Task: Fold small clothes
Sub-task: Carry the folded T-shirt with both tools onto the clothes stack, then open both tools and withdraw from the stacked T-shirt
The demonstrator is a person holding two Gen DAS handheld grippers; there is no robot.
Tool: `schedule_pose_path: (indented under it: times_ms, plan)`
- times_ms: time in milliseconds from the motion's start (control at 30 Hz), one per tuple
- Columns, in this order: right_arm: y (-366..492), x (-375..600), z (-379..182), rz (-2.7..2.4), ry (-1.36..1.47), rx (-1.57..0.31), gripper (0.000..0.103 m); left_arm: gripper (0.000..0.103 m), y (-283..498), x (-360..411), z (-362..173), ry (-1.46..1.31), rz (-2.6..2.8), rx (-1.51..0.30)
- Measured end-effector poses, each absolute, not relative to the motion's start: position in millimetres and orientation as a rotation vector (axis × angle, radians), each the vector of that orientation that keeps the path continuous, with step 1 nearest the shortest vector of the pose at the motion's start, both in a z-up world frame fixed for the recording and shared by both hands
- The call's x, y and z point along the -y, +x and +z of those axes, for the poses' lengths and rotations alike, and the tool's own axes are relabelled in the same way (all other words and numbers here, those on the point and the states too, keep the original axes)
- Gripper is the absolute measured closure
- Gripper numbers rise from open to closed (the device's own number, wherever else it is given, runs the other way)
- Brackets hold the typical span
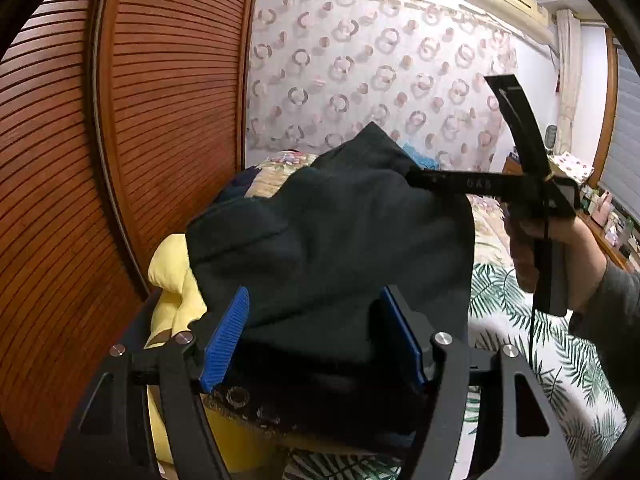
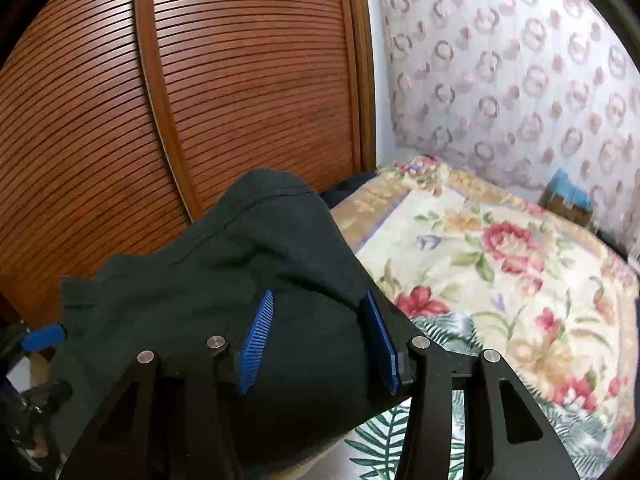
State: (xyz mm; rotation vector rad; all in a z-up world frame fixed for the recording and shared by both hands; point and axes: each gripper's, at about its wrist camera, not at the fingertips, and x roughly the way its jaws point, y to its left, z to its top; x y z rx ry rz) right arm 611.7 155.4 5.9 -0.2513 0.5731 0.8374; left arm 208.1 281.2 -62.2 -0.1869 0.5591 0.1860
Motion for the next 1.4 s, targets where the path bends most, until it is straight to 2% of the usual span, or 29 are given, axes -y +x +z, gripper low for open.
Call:
schedule_pose_path:
  times_ms: [133,500,733,867,967,1033,1133,1400]
  plan:
    - [613.7,-155.5,12.9,0.833,-0.246,-0.554,0.054,0.034,204.0,-275.3,-58.2,-0.171,0.193,-0.553]
    - [451.6,-58.5,7.7,0.832,-0.199,-0.468,0.054,0.032,180.8,-241.8,-33.9,-0.115,0.16,-0.497]
    - [385.5,-1.2,9.3,0.795,-0.171,-0.442,0.054,0.017,162.9,-207.0,-18.1,-0.082,0.096,-0.463]
    - [345.4,28.4,15.1,0.766,-0.156,-0.426,0.054,0.015,152.5,-185.0,-10.1,-0.056,0.071,-0.448]
    - [320.4,43.6,18.7,0.738,-0.15,-0.408,0.048,0.015,145.9,-169.4,-6.5,-0.031,0.059,-0.447]
    - [302.5,55.0,18.8,0.724,-0.141,-0.396,0.038,0.015,140.2,-161.9,-4.2,-0.032,0.042,-0.439]
    - [275.6,70.2,16.8,0.693,-0.136,-0.38,0.033,0.015,131.4,-146.0,-2.3,-0.032,0.005,-0.436]
    - [199.0,110.1,12.5,0.626,-0.087,-0.359,0.031,0.015,115.5,-103.5,-0.6,-0.012,-0.028,-0.443]
